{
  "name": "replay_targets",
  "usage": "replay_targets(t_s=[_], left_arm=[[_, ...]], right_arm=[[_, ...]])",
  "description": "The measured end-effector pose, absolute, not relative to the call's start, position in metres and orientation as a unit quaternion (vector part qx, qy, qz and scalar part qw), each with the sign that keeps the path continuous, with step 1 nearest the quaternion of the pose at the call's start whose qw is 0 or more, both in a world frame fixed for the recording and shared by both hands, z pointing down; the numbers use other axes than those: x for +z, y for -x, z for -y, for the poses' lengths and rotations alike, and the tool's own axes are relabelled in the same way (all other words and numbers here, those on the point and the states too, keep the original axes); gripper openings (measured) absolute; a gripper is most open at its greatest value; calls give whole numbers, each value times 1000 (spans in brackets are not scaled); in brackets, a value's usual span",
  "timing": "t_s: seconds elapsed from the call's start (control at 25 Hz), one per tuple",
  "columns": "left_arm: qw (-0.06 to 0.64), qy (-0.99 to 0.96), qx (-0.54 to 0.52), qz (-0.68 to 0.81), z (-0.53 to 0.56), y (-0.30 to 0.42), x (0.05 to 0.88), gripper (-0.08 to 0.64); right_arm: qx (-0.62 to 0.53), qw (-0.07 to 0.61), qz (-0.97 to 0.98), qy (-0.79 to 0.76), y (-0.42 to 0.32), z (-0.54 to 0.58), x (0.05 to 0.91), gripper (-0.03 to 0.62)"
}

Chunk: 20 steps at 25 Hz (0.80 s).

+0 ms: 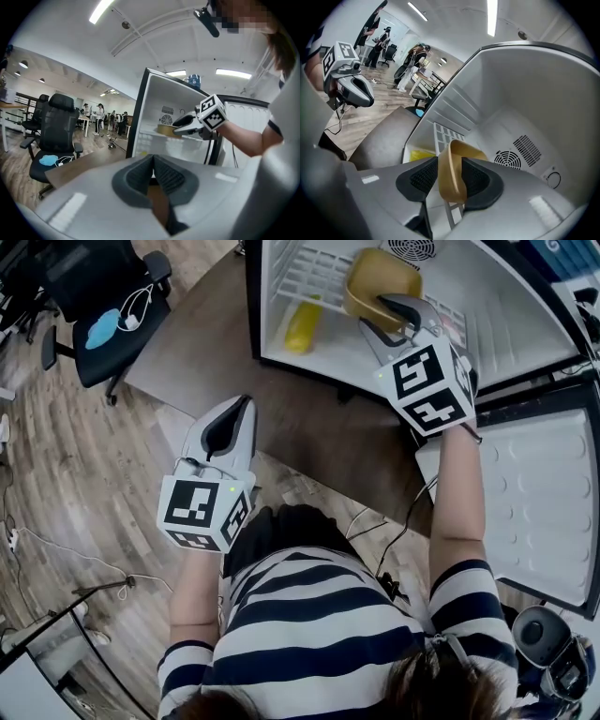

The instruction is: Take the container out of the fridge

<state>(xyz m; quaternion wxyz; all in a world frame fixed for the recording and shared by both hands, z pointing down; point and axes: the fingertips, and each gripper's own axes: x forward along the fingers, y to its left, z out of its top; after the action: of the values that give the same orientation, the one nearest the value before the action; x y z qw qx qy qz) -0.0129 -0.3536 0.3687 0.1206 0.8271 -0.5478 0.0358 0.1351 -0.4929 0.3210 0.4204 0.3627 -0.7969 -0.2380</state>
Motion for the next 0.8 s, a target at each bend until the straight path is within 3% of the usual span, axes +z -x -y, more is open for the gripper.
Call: replay_targets(t_s=[0.28, 0.56, 0.8], left_arm=[[124, -827, 21, 548, 348, 18, 365, 0], [127, -824, 22, 552, 340, 28, 372, 0], [117, -826, 25, 551, 326, 34, 361, 0]], right_arm=[[-246, 459, 783, -340, -131, 497, 331, 79], [-229, 452, 802, -316, -121, 489, 337, 17], [-229, 444, 807, -314, -115, 468, 329, 17]])
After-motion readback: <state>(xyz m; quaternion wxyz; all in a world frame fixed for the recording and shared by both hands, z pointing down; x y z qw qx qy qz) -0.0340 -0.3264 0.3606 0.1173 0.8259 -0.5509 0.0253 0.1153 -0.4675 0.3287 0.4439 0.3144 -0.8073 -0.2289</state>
